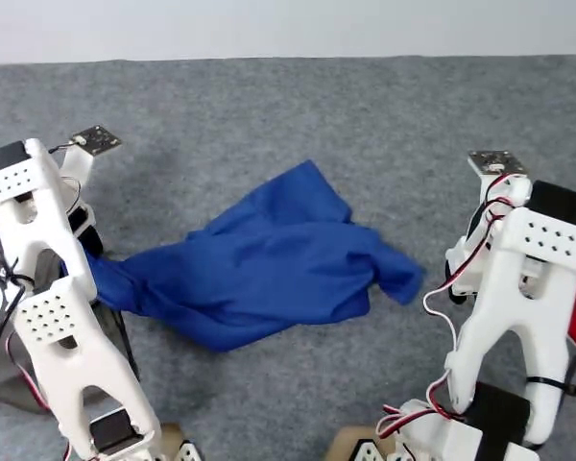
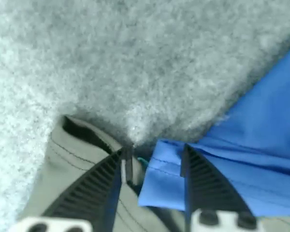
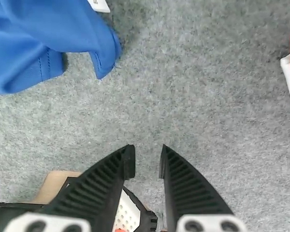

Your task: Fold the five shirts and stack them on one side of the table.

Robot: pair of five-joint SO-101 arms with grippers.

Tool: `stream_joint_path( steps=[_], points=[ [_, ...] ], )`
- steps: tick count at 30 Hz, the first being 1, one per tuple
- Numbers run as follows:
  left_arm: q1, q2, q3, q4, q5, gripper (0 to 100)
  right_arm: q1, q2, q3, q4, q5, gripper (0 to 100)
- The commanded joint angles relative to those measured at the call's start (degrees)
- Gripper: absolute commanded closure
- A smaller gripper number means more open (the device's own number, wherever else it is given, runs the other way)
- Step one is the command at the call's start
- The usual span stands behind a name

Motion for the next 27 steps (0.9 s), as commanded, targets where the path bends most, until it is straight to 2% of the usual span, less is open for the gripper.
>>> stream_joint_path(
  steps=[1, 16, 22, 27],
  points=[
    [-0.26, -1.23, -0.13, 1.76, -2.11, 83, -0.75, -0.22, -0.88, 1.89, -0.62, 90.8],
    [0.53, 1.23, 4.88, 1.67, -2.99, 84, -0.75, -0.22, -0.88, 1.89, -0.62, 90.8],
    [0.62, 1.14, 4.79, 1.67, -2.99, 99, -0.75, -0.22, -0.88, 1.89, -0.7, 90.8],
    [0.35, 0.26, 4.35, 1.67, -2.64, 99, -0.75, -0.22, -0.88, 1.89, -0.7, 90.8]
  ],
)
